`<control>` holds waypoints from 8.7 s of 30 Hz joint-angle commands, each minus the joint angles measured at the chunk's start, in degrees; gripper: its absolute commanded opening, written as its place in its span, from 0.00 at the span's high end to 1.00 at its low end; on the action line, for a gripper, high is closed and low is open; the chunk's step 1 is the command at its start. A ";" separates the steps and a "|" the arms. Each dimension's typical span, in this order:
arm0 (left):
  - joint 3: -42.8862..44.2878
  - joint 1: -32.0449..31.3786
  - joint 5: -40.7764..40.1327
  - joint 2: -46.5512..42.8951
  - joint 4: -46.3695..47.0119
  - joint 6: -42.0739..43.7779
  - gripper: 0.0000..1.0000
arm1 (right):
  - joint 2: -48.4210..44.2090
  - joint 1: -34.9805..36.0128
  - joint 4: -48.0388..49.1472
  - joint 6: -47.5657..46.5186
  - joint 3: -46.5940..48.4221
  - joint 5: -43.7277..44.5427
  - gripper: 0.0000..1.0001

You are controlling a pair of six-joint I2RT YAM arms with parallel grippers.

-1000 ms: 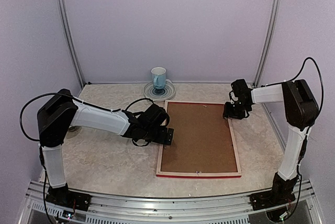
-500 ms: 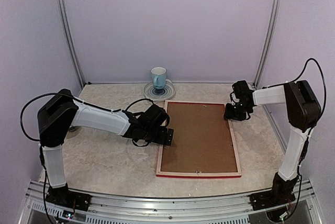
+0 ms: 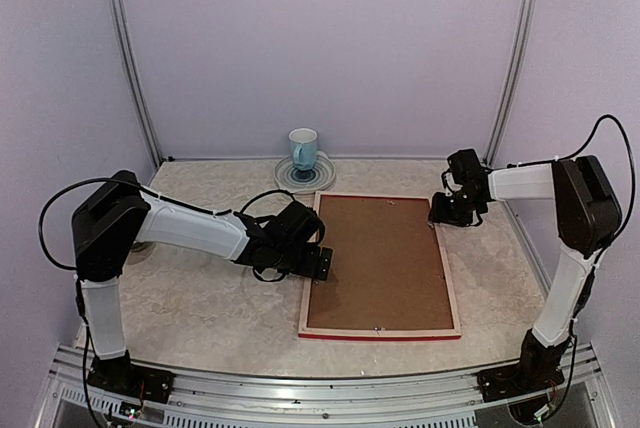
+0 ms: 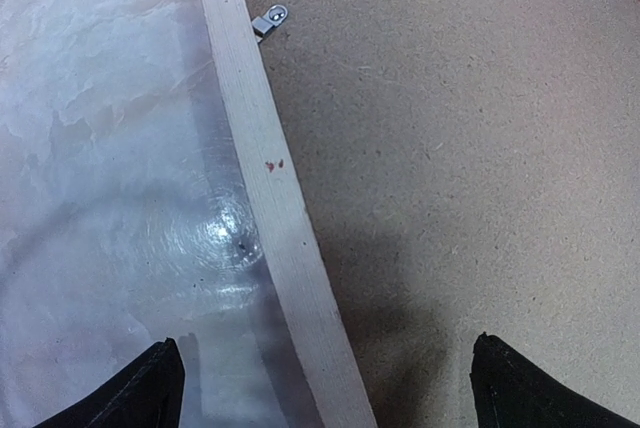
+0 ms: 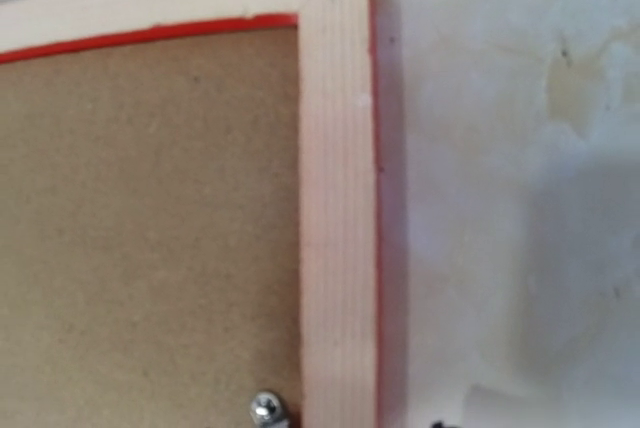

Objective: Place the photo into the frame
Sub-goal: Press the fastener onto the backboard, then rotate the photo frame at the center of the board.

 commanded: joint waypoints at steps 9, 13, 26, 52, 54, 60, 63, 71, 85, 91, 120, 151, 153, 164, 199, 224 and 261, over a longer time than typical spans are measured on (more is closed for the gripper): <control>-0.56 -0.47 0.12 1.05 0.96 -0.33 0.01 | 1.48 -0.62 -1.24 0.26 -0.43 0.00 0.54; -0.59 -0.46 0.05 0.98 0.92 -0.31 0.01 | 2.77 -0.62 -1.06 0.18 -0.70 0.00 0.54; -0.43 -0.55 0.19 1.09 0.89 -0.46 0.01 | 3.02 -0.62 0.13 0.07 -1.58 1.86 0.59; -0.77 -0.58 0.02 1.05 0.95 -0.50 0.01 | -0.09 -0.62 -0.04 0.70 -1.11 0.62 0.64; -0.90 -0.59 0.04 1.05 0.89 -0.49 0.01 | -0.58 -0.62 -0.53 0.65 -0.61 0.88 0.63; -1.00 -0.62 0.04 0.97 1.14 -0.50 0.01 | -1.53 -0.66 -0.72 0.79 -0.40 0.88 0.64; -1.09 -0.61 0.04 0.94 1.16 -0.50 0.01 | -1.29 -0.62 -0.70 0.75 -0.48 0.88 0.63; -0.94 -0.62 0.15 1.00 1.24 -0.42 0.01 | 2.07 -0.66 -0.84 0.43 -0.45 0.88 0.64; -0.42 -0.65 0.31 1.13 0.88 -0.33 0.01 | 4.42 -0.62 -1.15 -0.28 0.06 3.34 0.68; 0.11 -0.56 0.13 1.16 0.40 -0.06 0.01 | 4.55 -0.62 -1.37 -0.61 -1.93 3.54 0.70; -0.42 -0.56 0.40 1.75 0.91 -0.33 0.01 | 2.62 -0.62 -0.94 -0.97 -1.55 5.09 0.85; -1.29 -0.74 0.39 1.39 1.28 -0.59 0.01 | 2.39 -0.62 -1.16 -2.11 -0.66 4.53 0.81; -1.29 -0.72 0.48 1.53 1.28 -0.62 0.01 | 2.24 -0.62 -1.13 -2.30 -0.69 4.56 0.83; -0.68 -0.73 0.66 2.01 1.23 -0.50 0.01 | 1.30 -0.62 -1.17 -2.37 -0.31 3.52 0.64; -0.45 -0.72 1.19 1.83 0.89 -0.42 0.01 | 3.84 -0.71 0.43 -2.69 0.80 5.34 0.65; -0.60 -1.60 0.35 -1.21 0.61 0.15 0.01 | 3.60 -1.36 -3.57 -2.00 6.04 5.67 0.23; -11.29 -13.40 -4.99 -15.30 -15.79 -3.59 0.01 | 17.06 -1.06 -9.12 -15.09 25.19 9.24 0.12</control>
